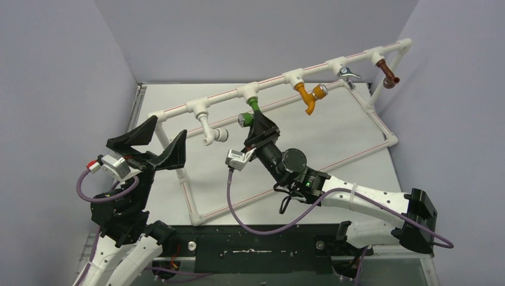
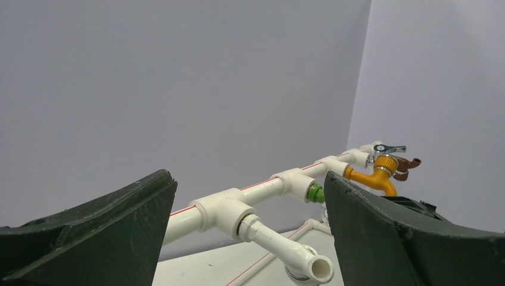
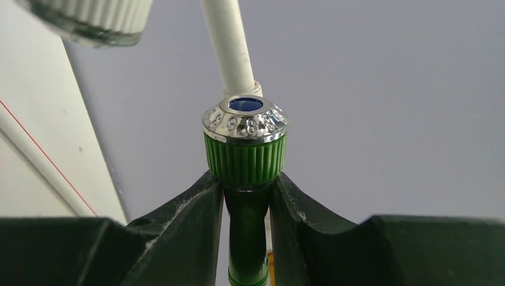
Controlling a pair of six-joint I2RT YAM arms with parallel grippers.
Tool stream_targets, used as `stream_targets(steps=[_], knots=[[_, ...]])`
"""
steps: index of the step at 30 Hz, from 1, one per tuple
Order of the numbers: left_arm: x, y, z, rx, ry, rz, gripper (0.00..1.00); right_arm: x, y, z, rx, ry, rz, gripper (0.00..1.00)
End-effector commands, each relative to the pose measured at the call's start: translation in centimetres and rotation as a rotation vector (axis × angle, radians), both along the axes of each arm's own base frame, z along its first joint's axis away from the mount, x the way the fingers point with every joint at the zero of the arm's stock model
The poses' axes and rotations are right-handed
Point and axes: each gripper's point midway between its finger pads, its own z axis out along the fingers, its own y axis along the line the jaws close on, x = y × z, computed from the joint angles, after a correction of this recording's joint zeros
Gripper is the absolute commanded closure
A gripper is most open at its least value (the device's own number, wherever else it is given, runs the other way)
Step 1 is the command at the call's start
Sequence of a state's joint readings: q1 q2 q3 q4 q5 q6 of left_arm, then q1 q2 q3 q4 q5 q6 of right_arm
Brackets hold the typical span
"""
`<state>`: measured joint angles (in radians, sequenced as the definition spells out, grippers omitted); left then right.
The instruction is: Install the water faucets
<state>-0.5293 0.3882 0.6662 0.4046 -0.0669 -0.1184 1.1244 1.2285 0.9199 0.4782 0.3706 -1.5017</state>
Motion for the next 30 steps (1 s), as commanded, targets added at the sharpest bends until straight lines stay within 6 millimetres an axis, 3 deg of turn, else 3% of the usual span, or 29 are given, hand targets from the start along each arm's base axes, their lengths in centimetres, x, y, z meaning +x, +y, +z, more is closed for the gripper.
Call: stream_targets(steps=[1,17,24,30], knots=[[-0.7,0.3,1.0,-0.010,-0.038,0.004,0.06,-1.1,-0.6,2.9,0.462,0.124,0.096,1.00],[-0.8,0.5,1.1,-0.013,-0.040,0.006,0.06,-0.5,-3.9,4.7,1.560,0.436,0.284,1.00],[-0.9,0.5,1.2,-0.015,-0.043,0.003,0.06,1.8,-5.9,4.1,1.972,0.587,0.290,1.00],[-0.9,0.4,1.2,-0.016,-0.042,0.002,0.06,2.5,-7.0,3.1,2.308,0.698,0.284,1.00]])
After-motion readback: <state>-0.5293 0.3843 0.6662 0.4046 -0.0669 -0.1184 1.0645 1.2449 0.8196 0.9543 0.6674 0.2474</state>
